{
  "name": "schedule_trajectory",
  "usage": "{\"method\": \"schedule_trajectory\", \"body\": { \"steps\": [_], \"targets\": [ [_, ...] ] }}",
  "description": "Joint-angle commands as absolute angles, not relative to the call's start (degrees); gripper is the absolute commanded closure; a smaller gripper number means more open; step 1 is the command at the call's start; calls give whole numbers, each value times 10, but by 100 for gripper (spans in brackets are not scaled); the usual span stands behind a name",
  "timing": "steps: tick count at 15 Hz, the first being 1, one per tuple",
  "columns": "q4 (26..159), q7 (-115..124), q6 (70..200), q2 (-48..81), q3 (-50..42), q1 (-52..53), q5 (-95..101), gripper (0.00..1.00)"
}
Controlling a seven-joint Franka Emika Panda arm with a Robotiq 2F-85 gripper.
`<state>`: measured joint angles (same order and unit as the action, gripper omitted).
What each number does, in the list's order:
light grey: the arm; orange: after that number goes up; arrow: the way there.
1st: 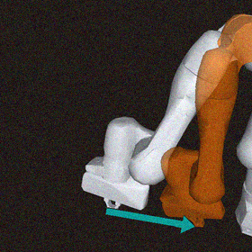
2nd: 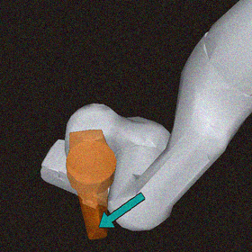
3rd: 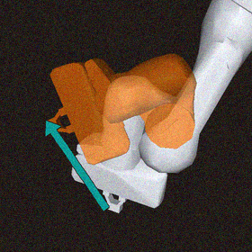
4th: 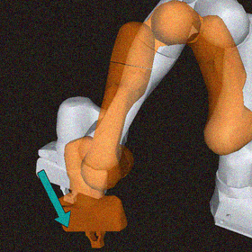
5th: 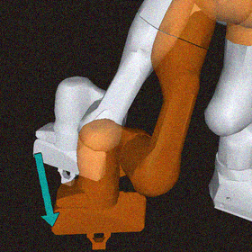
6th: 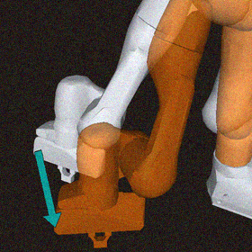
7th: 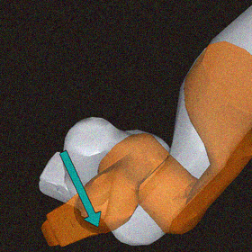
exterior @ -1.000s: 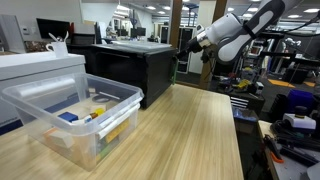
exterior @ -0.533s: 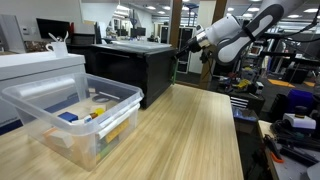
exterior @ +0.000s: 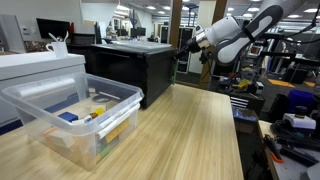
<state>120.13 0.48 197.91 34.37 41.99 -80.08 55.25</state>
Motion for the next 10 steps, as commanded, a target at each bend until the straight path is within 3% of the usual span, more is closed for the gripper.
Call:
{"method": "schedule_trajectory", "body": {
  "steps": [1, 9, 10],
  "targets": [
    [1190, -17, 1979, 365, 454, -837, 567, 0],
    [1231, -111, 1978, 568, 676, -1093, 754, 0],
    [1200, -72, 1979, 472, 611, -1024, 699, 0]
  ]
}}
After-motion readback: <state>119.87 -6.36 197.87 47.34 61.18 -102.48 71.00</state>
